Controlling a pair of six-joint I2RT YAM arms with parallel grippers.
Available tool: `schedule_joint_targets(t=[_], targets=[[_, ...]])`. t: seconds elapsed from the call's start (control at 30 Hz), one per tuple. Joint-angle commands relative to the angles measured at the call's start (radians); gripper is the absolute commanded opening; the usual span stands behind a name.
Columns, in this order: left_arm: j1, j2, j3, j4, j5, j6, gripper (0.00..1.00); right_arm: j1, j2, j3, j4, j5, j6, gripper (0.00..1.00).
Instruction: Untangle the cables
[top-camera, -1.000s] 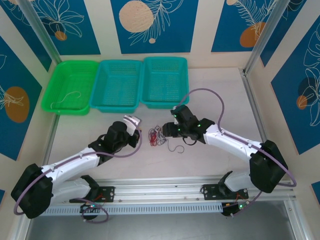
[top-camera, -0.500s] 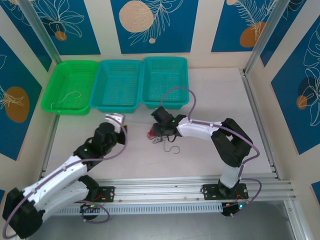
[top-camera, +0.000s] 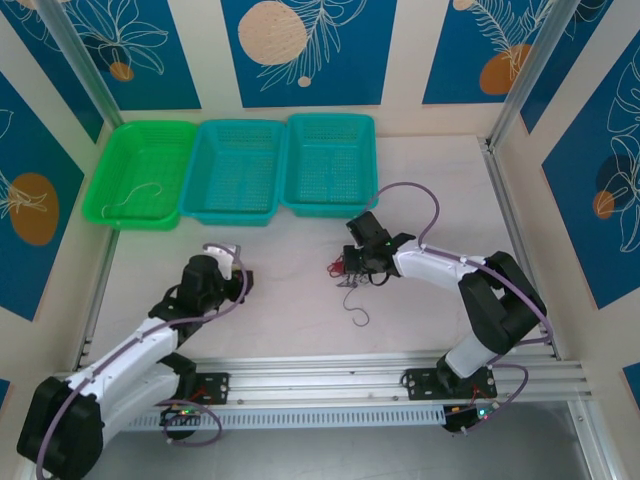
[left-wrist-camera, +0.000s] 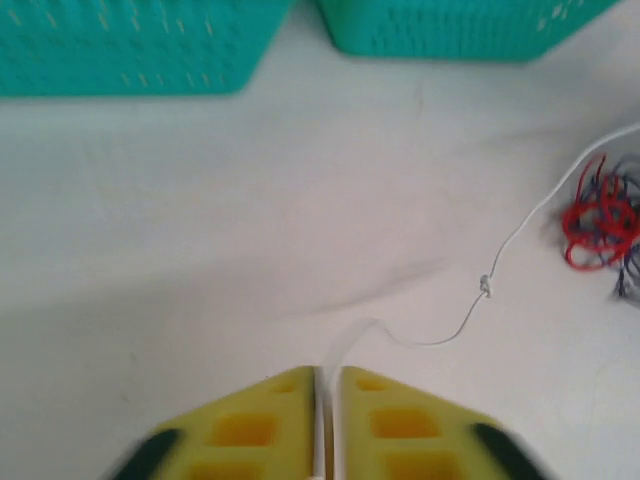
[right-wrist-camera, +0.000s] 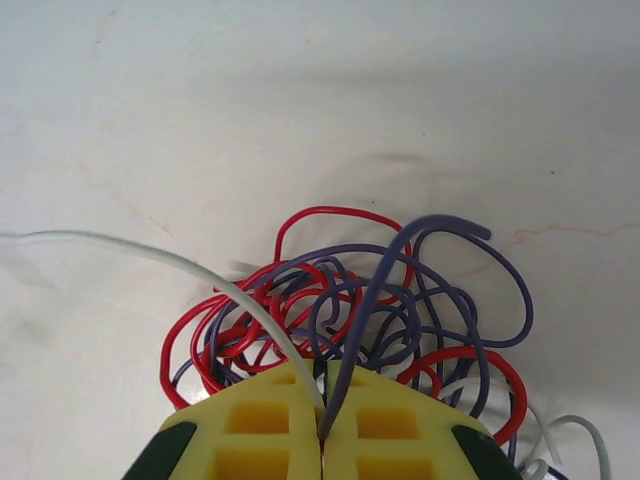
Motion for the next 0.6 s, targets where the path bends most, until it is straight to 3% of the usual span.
schedule_joint_targets(t=[0.0, 0.07, 0.13, 0.23, 0.4, 0.57], targets=[[-0.015, -0.008, 0.013, 0.062, 0.013, 0.028, 0.54, -0.001, -0.046, 0.036, -0.014, -0.028, -0.067, 0.0], [-0.015, -0.039, 0.03, 0.047, -0.003, 0.066, 0.62, -0.001, -0.056, 0.05, -0.026, -0.041, -0.097, 0.0], [-0.015, -0.067, 0.051, 0.056, 0.027, 0.11, 0.62, 0.0, -0.063, 0.063, -0.037, -0.054, -0.112, 0.0], [-0.032, -0.046, 0.102, 0.131, 0.203, 0.176, 0.6, 0.003, -0.075, 0.071, -0.037, -0.091, -0.122, 0.0], [-0.18, 0.143, 0.215, 0.241, 0.352, 0.26, 0.61, 0.014, -0.099, 0.085, -0.034, -0.139, -0.126, 0.0], [-0.216, 0.424, 0.328, 0.391, 0.38, 0.157, 0.6, 0.041, -0.122, 0.095, -0.046, -0.148, -0.137, 0.0]])
